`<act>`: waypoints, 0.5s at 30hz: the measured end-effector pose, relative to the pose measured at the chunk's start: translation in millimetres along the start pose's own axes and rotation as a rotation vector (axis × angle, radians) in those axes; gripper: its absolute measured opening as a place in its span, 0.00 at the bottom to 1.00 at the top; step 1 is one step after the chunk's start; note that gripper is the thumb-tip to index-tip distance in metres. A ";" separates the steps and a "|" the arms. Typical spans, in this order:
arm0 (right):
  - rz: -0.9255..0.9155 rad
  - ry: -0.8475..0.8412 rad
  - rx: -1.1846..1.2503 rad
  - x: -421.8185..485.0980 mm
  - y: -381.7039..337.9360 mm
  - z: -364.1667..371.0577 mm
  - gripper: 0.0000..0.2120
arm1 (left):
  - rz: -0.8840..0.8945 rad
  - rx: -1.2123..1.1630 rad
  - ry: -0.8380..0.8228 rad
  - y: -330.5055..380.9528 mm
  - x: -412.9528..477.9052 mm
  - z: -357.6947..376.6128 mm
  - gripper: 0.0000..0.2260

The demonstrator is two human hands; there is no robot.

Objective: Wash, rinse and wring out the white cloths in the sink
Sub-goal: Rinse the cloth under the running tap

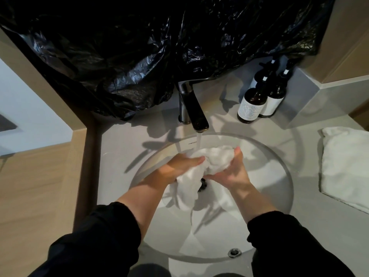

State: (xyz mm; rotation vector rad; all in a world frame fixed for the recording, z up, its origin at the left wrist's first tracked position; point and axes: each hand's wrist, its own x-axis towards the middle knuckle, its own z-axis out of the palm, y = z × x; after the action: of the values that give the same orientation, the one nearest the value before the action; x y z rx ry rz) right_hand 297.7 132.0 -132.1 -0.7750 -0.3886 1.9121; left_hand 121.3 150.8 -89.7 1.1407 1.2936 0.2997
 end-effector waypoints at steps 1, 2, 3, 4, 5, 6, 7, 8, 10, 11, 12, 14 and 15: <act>0.036 0.109 0.008 7.5 0.4 -0.5 0.43 | -0.029 0.011 0.029 1.2 -0.2 2.4 0.25; 0.071 0.237 -0.045 11.1 0.3 7.5 0.43 | -0.057 0.058 0.071 2.4 -2.1 4.4 0.26; 0.072 0.338 -0.140 17.2 3.6 12.3 0.44 | -0.076 0.111 0.125 1.2 -5.0 5.0 0.25; 0.095 0.357 -0.089 23.2 6.4 18.3 0.42 | -0.081 0.153 0.141 -1.9 -8.2 3.9 0.23; 0.116 0.395 -0.004 27.5 10.9 26.8 0.37 | -0.076 0.183 0.126 -3.9 -12.4 1.9 0.22; 0.128 0.416 0.022 31.1 15.2 31.8 0.34 | -0.066 0.197 0.088 -8.5 -15.2 -1.7 0.25; 0.103 0.456 0.016 35.2 20.4 38.4 0.31 | -0.054 0.196 0.048 -13.4 -19.9 -6.1 0.30; 0.084 0.499 -0.022 38.9 23.6 43.6 0.27 | -0.036 0.195 0.042 -20.5 -22.1 -12.0 0.36; 0.038 0.481 -0.099 43.3 32.8 49.2 0.14 | -0.033 0.170 0.080 -30.4 -26.1 -21.9 0.46; 0.036 0.460 -0.119 42.3 36.0 53.9 0.11 | -0.045 0.156 0.097 -34.3 -26.5 -25.6 0.49; 0.047 0.423 -0.100 40.8 38.2 57.4 0.10 | -0.069 0.147 0.114 -34.7 -28.4 -27.8 0.52; 0.037 0.349 -0.028 31.9 42.2 67.6 0.12 | -0.122 0.193 0.142 -32.8 -31.2 -30.0 0.50; -0.001 0.308 -0.008 31.3 44.8 66.1 0.14 | -0.160 0.249 0.150 -30.2 -33.6 -29.1 0.45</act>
State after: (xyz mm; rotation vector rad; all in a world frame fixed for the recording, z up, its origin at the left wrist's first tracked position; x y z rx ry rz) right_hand 213.8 143.9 -119.5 -1.0558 -0.2061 1.7543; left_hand 73.5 126.3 -89.4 1.2317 1.5783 0.1091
